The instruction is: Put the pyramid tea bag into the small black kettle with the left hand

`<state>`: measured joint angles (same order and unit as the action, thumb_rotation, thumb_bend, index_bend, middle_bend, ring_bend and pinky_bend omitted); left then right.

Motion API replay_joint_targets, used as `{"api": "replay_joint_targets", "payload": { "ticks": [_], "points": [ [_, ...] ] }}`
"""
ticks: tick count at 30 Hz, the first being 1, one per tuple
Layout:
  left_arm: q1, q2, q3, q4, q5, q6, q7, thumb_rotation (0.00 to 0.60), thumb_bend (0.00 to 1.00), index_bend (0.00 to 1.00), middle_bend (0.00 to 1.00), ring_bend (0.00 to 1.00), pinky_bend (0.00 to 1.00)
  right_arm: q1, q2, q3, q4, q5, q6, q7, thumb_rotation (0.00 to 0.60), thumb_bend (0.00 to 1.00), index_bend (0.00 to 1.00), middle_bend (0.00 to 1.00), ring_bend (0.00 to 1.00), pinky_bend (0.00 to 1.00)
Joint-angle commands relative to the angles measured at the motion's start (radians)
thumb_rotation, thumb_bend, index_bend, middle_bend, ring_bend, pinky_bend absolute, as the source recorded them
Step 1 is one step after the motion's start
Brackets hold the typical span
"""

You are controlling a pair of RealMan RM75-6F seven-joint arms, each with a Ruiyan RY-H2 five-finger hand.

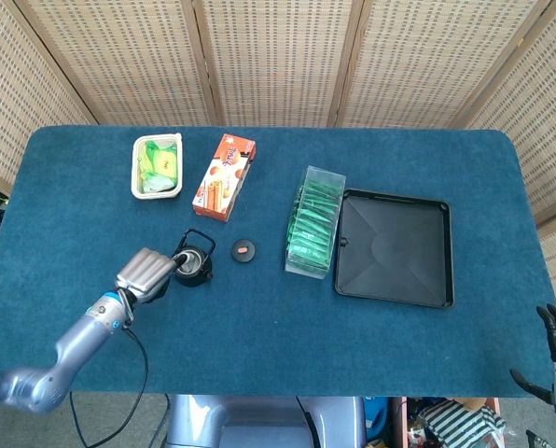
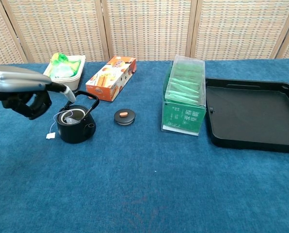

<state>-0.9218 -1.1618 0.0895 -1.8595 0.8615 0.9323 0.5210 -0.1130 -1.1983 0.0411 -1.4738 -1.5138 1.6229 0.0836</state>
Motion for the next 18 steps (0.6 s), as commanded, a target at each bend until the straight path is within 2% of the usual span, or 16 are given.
{"api": "replay_joint_targets", "payload": {
  "ticks": [1, 8, 14, 16, 18],
  "points": [
    [0.083, 0.052, 0.009, -0.045, 0.098, 0.097, -0.07, 0.6, 1.0, 0.15, 0.67, 0.56, 0.64, 0.004, 0.001, 0.001, 0.001, -0.004, -0.001, 0.0, 0.6, 0.02, 0.11, 0.16, 0.0, 0.06],
    [0.254, 0.074, 0.032, -0.043, 0.293, 0.315, -0.188, 0.6, 1.0, 0.15, 0.51, 0.43, 0.56, 0.024, 0.005, 0.007, -0.001, -0.024, -0.008, -0.006, 0.6, 0.02, 0.11, 0.16, 0.0, 0.06],
    [0.356, 0.068, 0.048, -0.013, 0.391, 0.417, -0.262, 0.6, 1.0, 0.15, 0.37, 0.29, 0.39, 0.037, 0.009, 0.01, -0.007, -0.033, -0.015, -0.015, 0.6, 0.02, 0.11, 0.16, 0.0, 0.06],
    [0.401, 0.059, 0.047, 0.003, 0.423, 0.478, -0.29, 0.6, 0.96, 0.15, 0.32, 0.23, 0.31, 0.043, 0.01, 0.012, -0.01, -0.036, -0.019, -0.02, 0.6, 0.02, 0.11, 0.15, 0.0, 0.06],
    [0.437, 0.049, 0.049, 0.02, 0.45, 0.526, -0.308, 0.6, 0.85, 0.15, 0.24, 0.17, 0.23, 0.047, 0.011, 0.014, -0.012, -0.039, -0.02, -0.024, 0.6, 0.02, 0.11, 0.15, 0.0, 0.06]
  ]
}}
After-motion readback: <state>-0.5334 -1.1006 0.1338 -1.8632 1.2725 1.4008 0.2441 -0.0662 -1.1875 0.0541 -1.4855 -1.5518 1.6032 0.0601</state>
